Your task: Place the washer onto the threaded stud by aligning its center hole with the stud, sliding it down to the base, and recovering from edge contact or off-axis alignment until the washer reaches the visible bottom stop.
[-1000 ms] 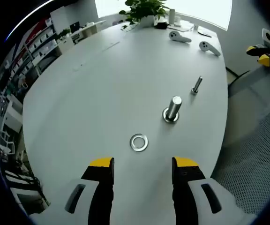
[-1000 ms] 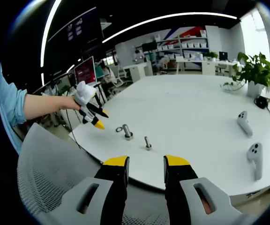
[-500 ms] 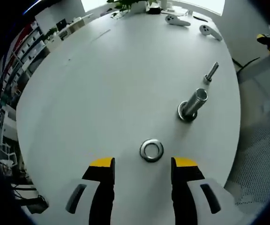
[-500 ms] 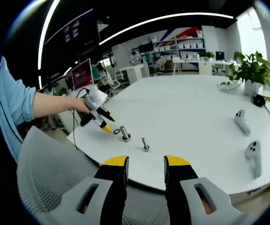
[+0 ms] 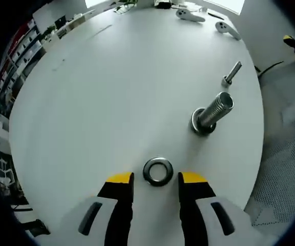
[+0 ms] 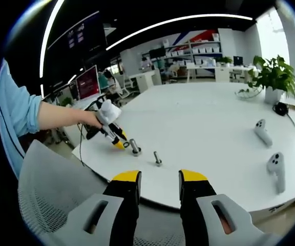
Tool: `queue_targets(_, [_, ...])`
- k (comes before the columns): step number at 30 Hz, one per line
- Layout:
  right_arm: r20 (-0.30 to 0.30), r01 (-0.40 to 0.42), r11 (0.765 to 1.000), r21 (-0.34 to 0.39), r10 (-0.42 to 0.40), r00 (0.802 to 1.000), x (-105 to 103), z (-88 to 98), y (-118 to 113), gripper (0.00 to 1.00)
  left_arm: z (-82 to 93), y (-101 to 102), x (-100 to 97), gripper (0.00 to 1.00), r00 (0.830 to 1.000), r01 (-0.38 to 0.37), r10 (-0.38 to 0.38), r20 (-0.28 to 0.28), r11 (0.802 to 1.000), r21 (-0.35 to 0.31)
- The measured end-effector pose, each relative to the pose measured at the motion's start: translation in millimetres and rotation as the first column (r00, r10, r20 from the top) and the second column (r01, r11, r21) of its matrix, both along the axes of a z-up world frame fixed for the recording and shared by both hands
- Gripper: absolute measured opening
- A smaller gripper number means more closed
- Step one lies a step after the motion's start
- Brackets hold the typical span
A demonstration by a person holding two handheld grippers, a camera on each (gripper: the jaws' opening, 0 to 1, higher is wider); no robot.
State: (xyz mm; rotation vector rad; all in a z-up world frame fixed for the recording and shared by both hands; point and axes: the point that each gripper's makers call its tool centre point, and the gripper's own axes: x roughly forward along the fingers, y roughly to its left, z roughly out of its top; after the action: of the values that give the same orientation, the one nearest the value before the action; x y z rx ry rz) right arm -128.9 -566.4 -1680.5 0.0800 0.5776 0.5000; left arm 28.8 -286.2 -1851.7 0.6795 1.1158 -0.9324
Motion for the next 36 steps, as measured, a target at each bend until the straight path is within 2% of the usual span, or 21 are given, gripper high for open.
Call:
queue_targets(6, [0.0,0.004,1.0,0.006,-0.004,1.0,0.3,0.4,-0.2,0.31,0.0,-5.5,-4.3,0.31,0.999,0.043,-0.042,-0.022,0.998,0.042])
queue_targets(10, [0.002,0.001,1.0,0.006,-0.001,1.0,0.4,0.6,0.1,0.31,-1.1,-7.3,-5.4,0.31,0.993,0.105,-0.099,-0.058,0.988,0.116])
queue_targets(14, [0.003,0.006,1.0,0.007,-0.006,1.0,0.7,0.7,-0.5,0.31,-0.5,-9.3,-6.2,0.3,0.991,0.115,-0.104,-0.078,0.982,0.148])
queue_targets(15, [0.003,0.008,1.0,0.008,-0.008,1.0,0.7,0.8,-0.6,0.31,-0.5,-9.2,-6.4,0.28,0.991,0.115,-0.104,-0.081,0.982,0.152])
queue_targets(16, [0.003,0.009,1.0,0.009,-0.009,1.0,0.7,0.8,-0.7,0.32,-0.5,-6.6,-6.2,0.21,0.99,0.126,-0.114,-0.08,0.976,0.175])
queue_targets(24, [0.009,0.015,1.0,0.012,-0.015,1.0,1.2,1.6,-1.7,0.32,2.2,-4.6,-5.6,0.2,0.993,0.099,-0.089,-0.073,0.983,0.154])
queue_targets(27, [0.009,0.014,1.0,0.012,-0.014,1.0,1.3,1.7,-1.8,0.32,3.4,-4.5,-2.8,0.19,0.998,0.045,-0.04,-0.044,0.991,0.127])
queue_targets(30, [0.008,0.007,1.0,0.009,-0.007,1.0,0.9,1.3,-1.1,0.32,2.6,-6.9,-7.0,0.19,0.999,0.042,-0.04,-0.017,0.992,0.121])
queue_targets(36, [0.007,0.003,1.0,0.009,-0.004,1.0,0.6,1.2,-0.9,0.32,6.5,-7.3,-5.7,0.19,0.999,0.038,-0.036,-0.022,0.993,0.115])
